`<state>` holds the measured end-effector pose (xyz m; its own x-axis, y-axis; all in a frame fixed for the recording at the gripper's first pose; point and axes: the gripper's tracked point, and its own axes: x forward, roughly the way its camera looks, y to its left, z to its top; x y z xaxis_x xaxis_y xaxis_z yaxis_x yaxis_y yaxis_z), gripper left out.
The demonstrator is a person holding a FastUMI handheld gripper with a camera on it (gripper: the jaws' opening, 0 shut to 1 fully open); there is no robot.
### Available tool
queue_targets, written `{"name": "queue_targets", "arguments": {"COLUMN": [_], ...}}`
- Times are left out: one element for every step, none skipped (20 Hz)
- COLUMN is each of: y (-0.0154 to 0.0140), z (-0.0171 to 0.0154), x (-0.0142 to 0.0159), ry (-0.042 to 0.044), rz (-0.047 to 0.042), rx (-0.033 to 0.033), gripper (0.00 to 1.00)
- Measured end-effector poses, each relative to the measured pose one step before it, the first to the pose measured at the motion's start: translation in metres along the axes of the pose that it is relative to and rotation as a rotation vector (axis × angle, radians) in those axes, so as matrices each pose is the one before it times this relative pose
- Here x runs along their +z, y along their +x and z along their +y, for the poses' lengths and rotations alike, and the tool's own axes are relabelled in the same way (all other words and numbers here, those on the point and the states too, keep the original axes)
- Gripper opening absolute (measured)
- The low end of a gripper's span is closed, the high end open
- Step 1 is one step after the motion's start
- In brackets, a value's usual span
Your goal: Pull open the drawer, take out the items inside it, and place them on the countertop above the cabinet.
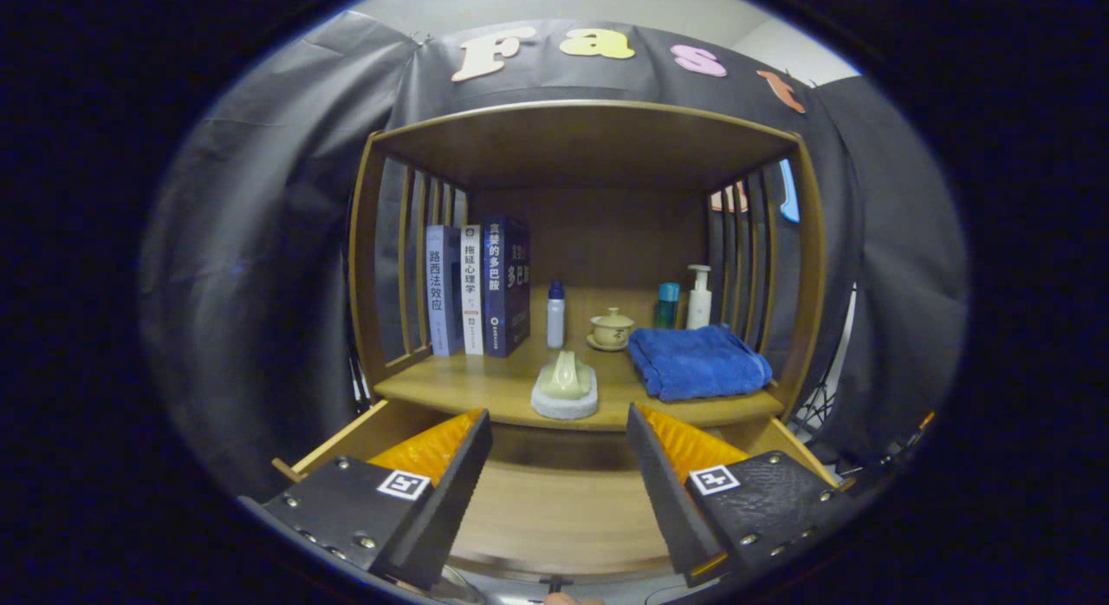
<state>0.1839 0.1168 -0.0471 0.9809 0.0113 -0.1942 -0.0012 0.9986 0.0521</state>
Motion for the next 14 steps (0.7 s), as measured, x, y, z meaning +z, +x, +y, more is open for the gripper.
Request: {"name": "queue_targets", "arguments": {"y": [-0.00935,-0.00792,-0.00742,-0.00660,-0.00581,-0.00404,-0.00386,-0.00359,-0.00329,-0.00282,-0.00290,-0.00254,-0.00043,0.00028], "z": [-0.00019,0.00070,-0.00155,-0.00338,-0.00173,-0.00080,-0.00041,-0.00040,-0.00144,-0.00140,-0.00060,0.00030,0.00094,0.00177], "x": [-0.00722,-0.00746,-0.00677,-0.00762,-0.00736,-0.00970,-0.00826,-0.00726,-0.00468,-0.00541,-0.00432,-0.00425,-0.00408,-0.00516], "ry": [0.00774,0.00898,0.00675,0.00486,0.00334,0.00336,0.00316,0.00427,0.00091,0.00143,0.00283,0.00220,-0.00134,-0.00363], "rz": [0.00427,0.00173,0.00006,0.00291,0.00695,0.01218,0.01418,0.01214,0.00781,0.00777,0.00641,0.00464,0.00678,0.00581], "rx": [-0.00342,-0.00307,-0.01024,-0.01253,-0.00965,-0.00548,-0.00223,-0.00188,-0.00327,-0.00548,-0.00295,-0.00299,-0.00027,-0.00017], "gripper": [0.94,0.94,0.94,0.94,0.93,0.93,0.93,0.93,0.94,0.94,0.93,0.94,0.93,0.93]}}
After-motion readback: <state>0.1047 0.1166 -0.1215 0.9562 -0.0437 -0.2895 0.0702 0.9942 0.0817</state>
